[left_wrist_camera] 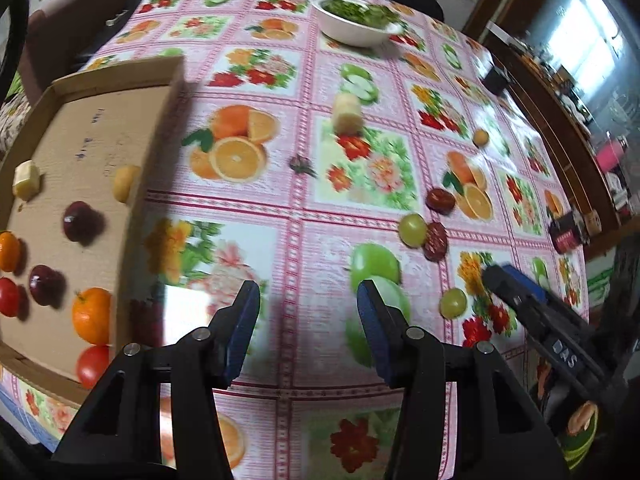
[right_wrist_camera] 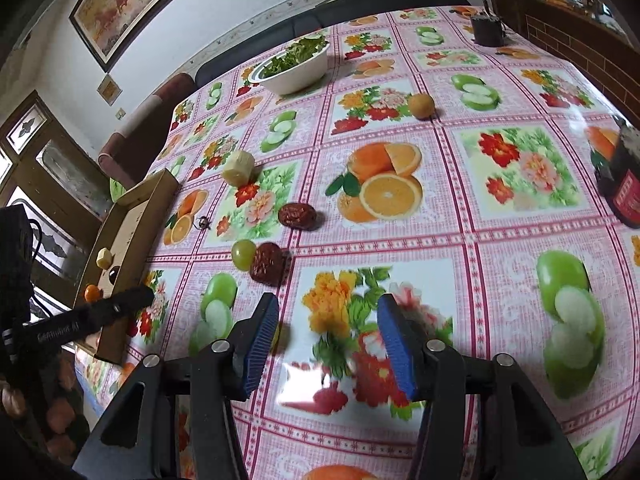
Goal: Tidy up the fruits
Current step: 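Grasp a green grape with the left tool while the right tool grasps a red date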
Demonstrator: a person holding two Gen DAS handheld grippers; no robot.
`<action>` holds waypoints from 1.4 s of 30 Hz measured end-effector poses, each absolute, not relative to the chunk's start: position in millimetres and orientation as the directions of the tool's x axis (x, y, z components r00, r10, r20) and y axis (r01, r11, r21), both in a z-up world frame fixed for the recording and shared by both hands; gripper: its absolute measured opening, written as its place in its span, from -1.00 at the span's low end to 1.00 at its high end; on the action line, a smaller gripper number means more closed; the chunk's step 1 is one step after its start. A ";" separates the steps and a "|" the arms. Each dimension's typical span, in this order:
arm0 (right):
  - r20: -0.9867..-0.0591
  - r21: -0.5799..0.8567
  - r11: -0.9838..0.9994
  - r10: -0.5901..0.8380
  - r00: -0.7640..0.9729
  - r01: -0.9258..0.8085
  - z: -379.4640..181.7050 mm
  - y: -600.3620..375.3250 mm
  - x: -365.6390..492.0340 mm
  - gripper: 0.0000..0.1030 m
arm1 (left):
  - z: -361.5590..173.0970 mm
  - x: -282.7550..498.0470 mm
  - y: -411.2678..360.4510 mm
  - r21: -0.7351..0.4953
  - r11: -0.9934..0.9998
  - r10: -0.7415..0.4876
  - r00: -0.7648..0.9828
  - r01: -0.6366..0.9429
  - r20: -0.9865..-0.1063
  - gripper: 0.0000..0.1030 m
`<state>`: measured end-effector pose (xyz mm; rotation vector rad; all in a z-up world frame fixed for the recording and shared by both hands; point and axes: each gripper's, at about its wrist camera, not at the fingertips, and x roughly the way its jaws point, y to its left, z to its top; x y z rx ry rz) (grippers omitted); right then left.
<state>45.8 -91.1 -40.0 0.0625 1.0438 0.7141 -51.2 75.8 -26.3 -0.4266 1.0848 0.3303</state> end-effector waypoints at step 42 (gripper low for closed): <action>-0.747 0.396 0.707 0.619 0.243 -0.586 -38.3 -58.0 97.0 -0.40 | -43.6 -17.7 -5.9 -0.172 0.968 -0.055 0.513 -0.184 -0.857 -0.64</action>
